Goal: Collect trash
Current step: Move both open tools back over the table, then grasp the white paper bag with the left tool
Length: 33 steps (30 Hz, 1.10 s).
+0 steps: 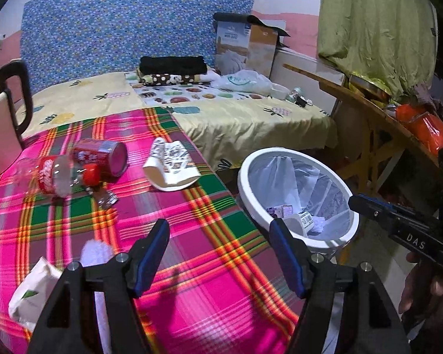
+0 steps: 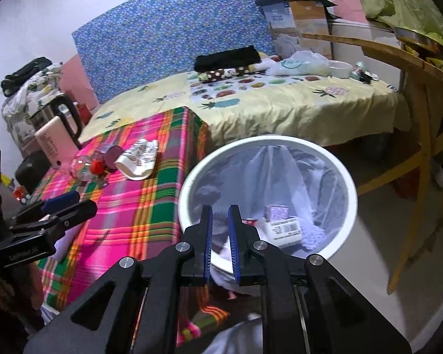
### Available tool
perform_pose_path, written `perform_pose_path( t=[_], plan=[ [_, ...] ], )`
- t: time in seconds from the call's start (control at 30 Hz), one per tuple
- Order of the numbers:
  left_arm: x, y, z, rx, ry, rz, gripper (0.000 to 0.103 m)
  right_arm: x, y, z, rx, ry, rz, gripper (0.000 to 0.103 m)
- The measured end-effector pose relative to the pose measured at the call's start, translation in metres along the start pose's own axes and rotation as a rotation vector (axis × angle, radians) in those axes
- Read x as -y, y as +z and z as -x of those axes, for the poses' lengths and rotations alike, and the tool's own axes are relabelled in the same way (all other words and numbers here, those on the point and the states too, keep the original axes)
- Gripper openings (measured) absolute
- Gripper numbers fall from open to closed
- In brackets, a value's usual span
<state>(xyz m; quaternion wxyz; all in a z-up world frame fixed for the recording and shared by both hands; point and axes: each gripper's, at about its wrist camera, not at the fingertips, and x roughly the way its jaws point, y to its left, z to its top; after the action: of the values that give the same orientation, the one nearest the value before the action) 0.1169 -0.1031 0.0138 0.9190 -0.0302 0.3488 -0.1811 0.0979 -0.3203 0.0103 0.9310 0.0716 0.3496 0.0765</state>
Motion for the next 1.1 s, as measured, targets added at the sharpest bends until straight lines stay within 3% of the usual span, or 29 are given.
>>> perform_pose_path(
  t=[0.1,0.13,0.17,0.47,0.8,1.1],
  plan=[
    [-0.009,-0.006,0.006,0.000,0.018,0.015,0.072,-0.006,-0.001,-0.001,-0.001,0.037,-0.002,0.037],
    [-0.013,-0.007,0.008,-0.001,0.025,0.022,0.072,-0.010,-0.001,-0.002,-0.001,0.051,0.001,0.055],
    [-0.017,-0.010,0.011,-0.001,0.026,0.030,0.072,-0.013,-0.002,-0.002,0.000,0.063,0.006,0.063],
    [-0.062,-0.031,0.037,0.012,0.118,0.092,0.072,-0.046,-0.001,-0.003,0.010,0.149,0.098,0.063],
    [-0.119,-0.047,0.062,0.032,0.266,0.150,0.072,-0.077,-0.001,-0.012,-0.058,0.236,0.152,0.063],
    [-0.144,-0.062,0.052,-0.028,0.278,0.149,0.072,-0.096,-0.002,-0.016,-0.084,0.263,0.191,0.063]
  ],
)
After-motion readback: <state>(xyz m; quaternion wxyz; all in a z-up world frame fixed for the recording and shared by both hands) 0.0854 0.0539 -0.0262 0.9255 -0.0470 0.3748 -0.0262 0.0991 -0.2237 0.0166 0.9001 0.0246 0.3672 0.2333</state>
